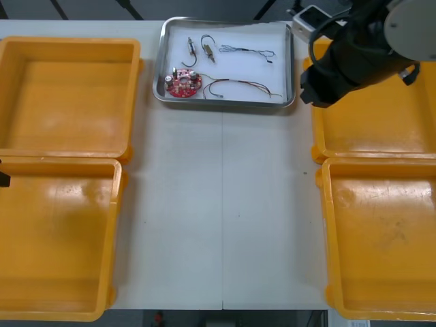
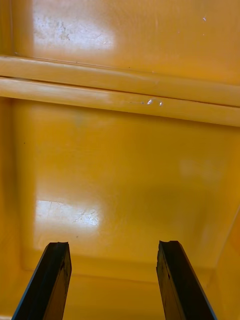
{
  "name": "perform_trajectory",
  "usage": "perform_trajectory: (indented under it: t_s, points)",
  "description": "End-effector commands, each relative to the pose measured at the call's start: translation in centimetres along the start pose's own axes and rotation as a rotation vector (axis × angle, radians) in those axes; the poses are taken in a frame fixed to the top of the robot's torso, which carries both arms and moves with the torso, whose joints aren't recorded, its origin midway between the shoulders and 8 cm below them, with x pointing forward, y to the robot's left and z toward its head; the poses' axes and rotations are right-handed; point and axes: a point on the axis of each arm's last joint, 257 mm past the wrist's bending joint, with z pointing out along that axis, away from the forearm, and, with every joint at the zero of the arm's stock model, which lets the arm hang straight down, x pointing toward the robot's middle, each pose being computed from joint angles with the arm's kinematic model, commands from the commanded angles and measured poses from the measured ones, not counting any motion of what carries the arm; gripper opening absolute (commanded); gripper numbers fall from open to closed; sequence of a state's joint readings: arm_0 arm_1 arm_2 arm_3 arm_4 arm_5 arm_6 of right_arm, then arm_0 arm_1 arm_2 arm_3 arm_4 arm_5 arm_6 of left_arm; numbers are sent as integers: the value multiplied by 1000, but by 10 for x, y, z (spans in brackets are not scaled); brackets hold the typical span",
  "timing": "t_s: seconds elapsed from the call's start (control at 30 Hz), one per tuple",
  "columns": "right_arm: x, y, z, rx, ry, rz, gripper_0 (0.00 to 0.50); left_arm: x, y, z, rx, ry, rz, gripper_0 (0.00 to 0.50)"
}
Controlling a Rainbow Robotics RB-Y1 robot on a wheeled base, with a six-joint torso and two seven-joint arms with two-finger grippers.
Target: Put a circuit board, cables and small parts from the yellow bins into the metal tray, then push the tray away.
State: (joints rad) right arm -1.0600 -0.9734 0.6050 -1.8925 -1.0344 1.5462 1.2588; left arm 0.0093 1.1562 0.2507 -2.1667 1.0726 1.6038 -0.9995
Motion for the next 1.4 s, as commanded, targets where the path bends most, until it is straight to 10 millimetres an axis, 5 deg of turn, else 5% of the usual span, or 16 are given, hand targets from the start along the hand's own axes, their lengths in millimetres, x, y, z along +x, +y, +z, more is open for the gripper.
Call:
perform_trajectory:
  t_s: [0.03,0.3,0.7,1.1,1.4]
  points:
    - [34,-45,-16,32,12,168,500,-9,11,-12,-43,-33,-19,500]
    - [89,-93,-18,74,71,427,500,-9,11,-12,-43,-33,-19,500]
    - [156,-129,-18,71,176,703,500,-9,11,-12,-43,-33,-19,500]
    - [222,-115,-17,39,258,818,500,-9,11,-12,-43,-33,-19,500]
    - [246,-102,-6,54,263,827,500,-9,11,-12,-43,-33,-19,500]
